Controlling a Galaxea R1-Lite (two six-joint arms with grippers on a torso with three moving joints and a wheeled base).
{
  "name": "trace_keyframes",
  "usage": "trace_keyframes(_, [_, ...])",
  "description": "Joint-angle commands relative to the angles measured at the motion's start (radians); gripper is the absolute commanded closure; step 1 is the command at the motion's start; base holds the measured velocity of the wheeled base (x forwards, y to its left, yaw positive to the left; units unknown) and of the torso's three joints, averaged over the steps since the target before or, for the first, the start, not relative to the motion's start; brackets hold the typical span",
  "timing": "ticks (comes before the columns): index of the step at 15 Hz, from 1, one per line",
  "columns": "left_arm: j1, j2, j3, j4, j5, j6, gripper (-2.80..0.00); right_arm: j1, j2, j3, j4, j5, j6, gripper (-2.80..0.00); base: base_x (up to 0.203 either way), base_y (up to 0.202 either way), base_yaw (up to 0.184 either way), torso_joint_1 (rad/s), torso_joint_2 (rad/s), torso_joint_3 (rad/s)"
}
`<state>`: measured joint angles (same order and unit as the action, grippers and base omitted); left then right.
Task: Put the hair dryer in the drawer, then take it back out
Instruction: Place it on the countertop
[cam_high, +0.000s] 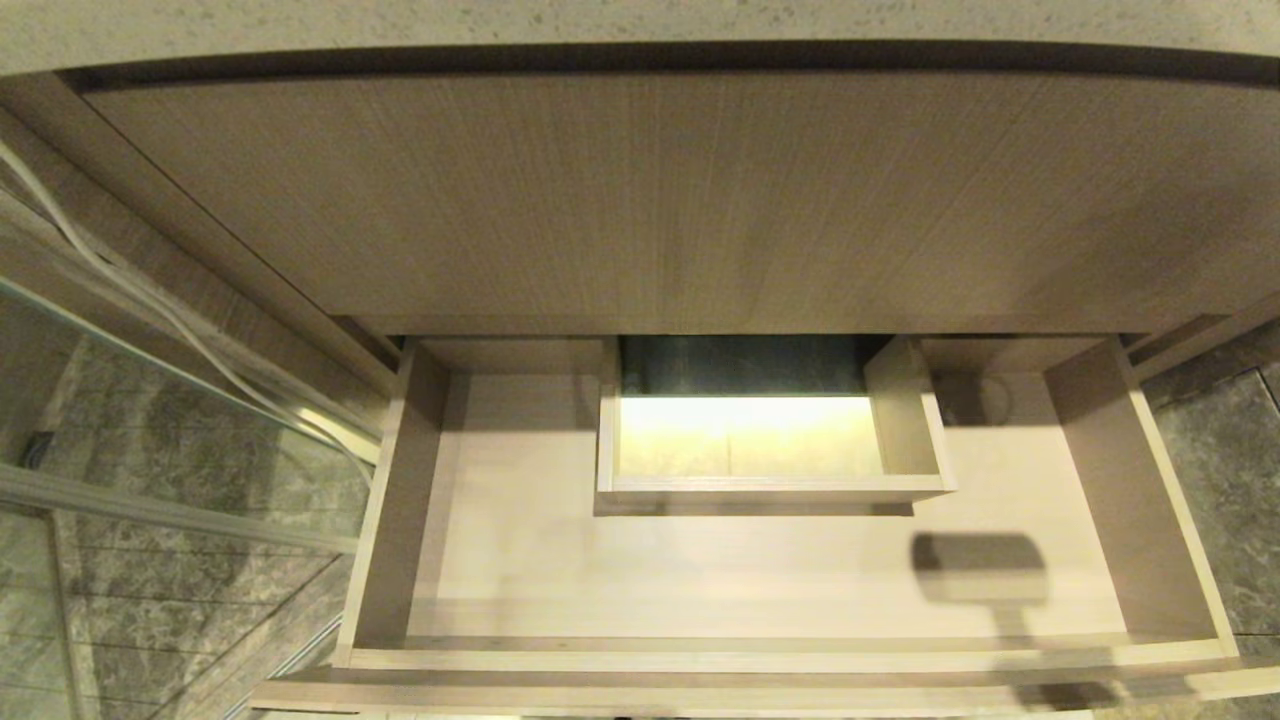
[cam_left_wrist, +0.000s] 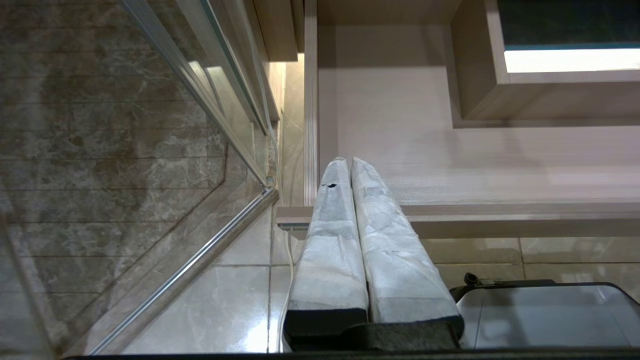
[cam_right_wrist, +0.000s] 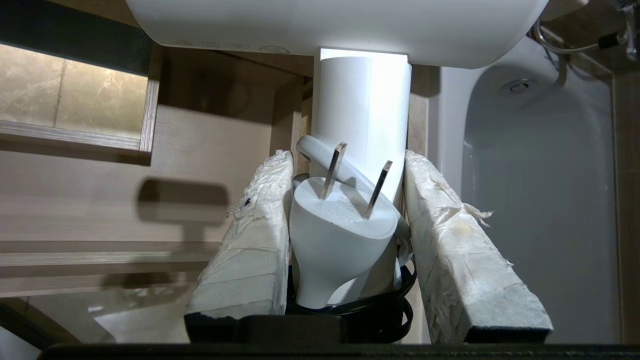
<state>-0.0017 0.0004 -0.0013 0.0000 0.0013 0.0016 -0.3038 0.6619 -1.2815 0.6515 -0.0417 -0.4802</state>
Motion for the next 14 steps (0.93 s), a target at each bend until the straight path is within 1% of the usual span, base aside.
trace_keyframes(1, [0.001,0.0,0.0,0.0,0.0,0.0,0.0,0.0,0.005,0.002,0.002,0.0,-0.003,0.0,0.0,0.0,0.0,0.227,-0.5,-0.276])
trace_keyframes(10, [0.002,0.0,0.0,0.0,0.0,0.0,0.0,-0.004,0.014,0.013,0.008,0.0,-0.005,0.0,0.0,0.0,0.0,0.243,-0.52,-0.281])
trace_keyframes(12, [0.001,0.0,0.0,0.0,0.0,0.0,0.0,-0.004,0.015,0.022,0.008,0.002,-0.005,0.0,0.0,0.0,0.0,0.134,-0.28,-0.144])
trace_keyframes(14, [0.0,0.0,0.0,0.0,0.0,0.0,0.0,-0.003,0.018,0.024,0.013,0.002,-0.006,0.0,0.0,0.0,0.0,0.051,-0.08,-0.041])
